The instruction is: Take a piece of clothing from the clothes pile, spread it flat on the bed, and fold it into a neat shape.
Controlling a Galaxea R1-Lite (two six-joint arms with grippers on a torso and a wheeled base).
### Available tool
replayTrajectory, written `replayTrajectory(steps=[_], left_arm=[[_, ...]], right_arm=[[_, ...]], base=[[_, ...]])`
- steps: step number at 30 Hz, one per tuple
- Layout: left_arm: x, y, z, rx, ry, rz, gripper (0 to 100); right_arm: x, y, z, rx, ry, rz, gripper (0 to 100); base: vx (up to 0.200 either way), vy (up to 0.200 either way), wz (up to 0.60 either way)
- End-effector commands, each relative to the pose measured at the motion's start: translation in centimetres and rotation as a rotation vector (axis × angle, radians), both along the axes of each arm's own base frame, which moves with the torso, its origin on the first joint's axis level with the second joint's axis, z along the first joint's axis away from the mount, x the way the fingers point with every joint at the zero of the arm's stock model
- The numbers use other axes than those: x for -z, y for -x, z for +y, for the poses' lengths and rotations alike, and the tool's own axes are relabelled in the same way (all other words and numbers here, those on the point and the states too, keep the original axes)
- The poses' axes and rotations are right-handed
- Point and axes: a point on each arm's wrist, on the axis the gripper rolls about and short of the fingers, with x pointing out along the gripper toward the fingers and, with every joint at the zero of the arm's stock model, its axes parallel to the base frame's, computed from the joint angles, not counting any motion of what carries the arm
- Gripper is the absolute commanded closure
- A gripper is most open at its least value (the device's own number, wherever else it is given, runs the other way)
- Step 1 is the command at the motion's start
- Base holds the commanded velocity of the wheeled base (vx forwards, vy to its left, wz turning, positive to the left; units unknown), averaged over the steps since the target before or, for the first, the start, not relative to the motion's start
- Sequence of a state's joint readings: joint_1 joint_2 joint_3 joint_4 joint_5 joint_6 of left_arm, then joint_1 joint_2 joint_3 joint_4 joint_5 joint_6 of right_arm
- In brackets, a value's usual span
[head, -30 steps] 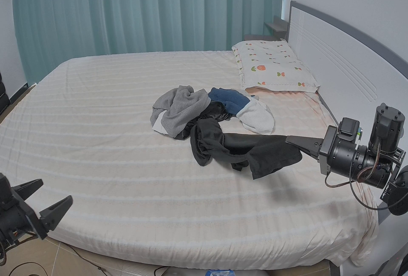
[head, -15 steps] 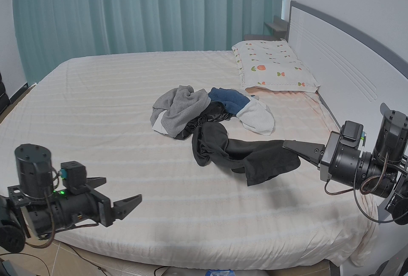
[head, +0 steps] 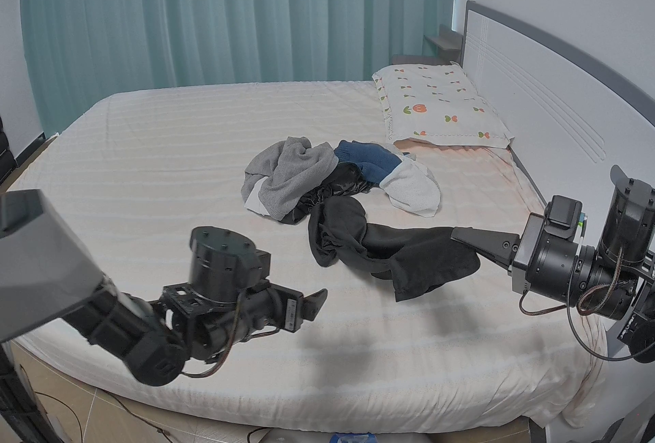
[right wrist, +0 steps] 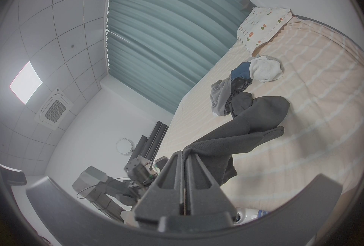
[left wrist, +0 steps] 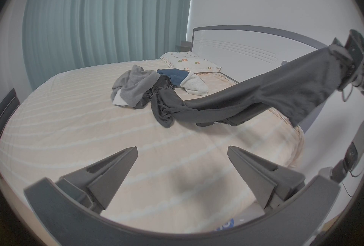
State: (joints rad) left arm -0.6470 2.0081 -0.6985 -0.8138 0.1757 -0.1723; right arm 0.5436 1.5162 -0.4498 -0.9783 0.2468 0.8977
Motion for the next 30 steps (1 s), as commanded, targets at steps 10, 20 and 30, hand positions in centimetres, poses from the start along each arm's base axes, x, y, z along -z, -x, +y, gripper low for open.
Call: replayTrajectory(steps=[10,20,30], left_arm=[[6.1,-5.8,-3.9,-0.028,0.008,-0.014,0],[7.6,-8.7,-5.0,-0.098,0.026,-0.056,0],[8.9,-11.1,-6.3,-0.149,0.098,-0.072,0]], right_arm=[[-1.2,1.0,0.9,-0.055,-0.027,-0.043,100],[-3.5,1.9,0.4,-0.061,-0.076,-0.129,100],[-5.3,1.9,-0.5,-0.041,-0.108,-0.187,100]], base=[[0.000,0.000,0.00],[0.000,0.000,0.00],[0.000,0.000,0.00]])
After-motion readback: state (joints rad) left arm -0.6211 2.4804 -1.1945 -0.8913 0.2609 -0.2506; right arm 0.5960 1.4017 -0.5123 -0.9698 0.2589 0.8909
